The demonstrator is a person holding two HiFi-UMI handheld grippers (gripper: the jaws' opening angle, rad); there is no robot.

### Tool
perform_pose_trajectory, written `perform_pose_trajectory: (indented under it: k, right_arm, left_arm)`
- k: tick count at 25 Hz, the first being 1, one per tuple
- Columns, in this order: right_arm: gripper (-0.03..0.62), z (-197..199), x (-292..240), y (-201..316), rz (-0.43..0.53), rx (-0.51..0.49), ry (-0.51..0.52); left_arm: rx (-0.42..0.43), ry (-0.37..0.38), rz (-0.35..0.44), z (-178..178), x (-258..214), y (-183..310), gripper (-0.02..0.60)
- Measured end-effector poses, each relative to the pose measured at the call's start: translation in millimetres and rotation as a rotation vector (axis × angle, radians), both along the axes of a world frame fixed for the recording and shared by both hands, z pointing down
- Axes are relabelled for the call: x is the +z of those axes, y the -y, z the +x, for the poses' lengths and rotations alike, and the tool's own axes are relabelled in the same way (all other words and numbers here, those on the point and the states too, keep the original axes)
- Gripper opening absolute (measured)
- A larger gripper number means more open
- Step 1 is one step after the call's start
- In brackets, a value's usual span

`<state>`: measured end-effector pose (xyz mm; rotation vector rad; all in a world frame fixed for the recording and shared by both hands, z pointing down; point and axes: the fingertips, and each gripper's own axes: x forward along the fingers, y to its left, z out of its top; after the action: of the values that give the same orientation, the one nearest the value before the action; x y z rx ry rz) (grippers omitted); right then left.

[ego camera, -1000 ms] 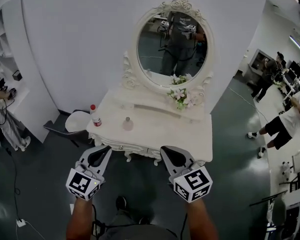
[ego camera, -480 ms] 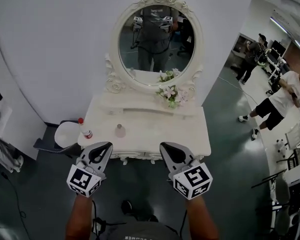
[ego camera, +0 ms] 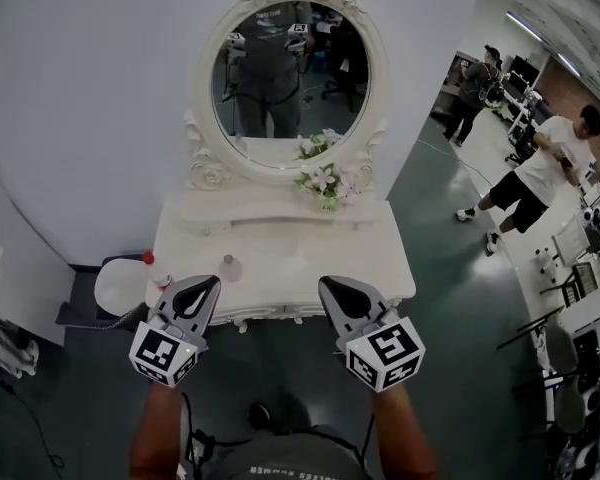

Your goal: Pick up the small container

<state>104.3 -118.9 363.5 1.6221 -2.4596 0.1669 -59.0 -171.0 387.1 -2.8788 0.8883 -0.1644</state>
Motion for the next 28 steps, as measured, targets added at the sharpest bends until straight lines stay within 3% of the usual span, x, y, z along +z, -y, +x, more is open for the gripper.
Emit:
perform_pose_trajectory:
  k: [12,28]
  right_arm:
    - [0.025,-6,-3,31,0.012,0.004,-0.015]
    - [0.025,-22,30,126,-0.049,-0.182,0.002]
  left_arm:
    - [0.016,-0.029,0.000,-6,1,33,0.018]
    - [-0.152,-0.010,-0.075,-26,43,95,0.018]
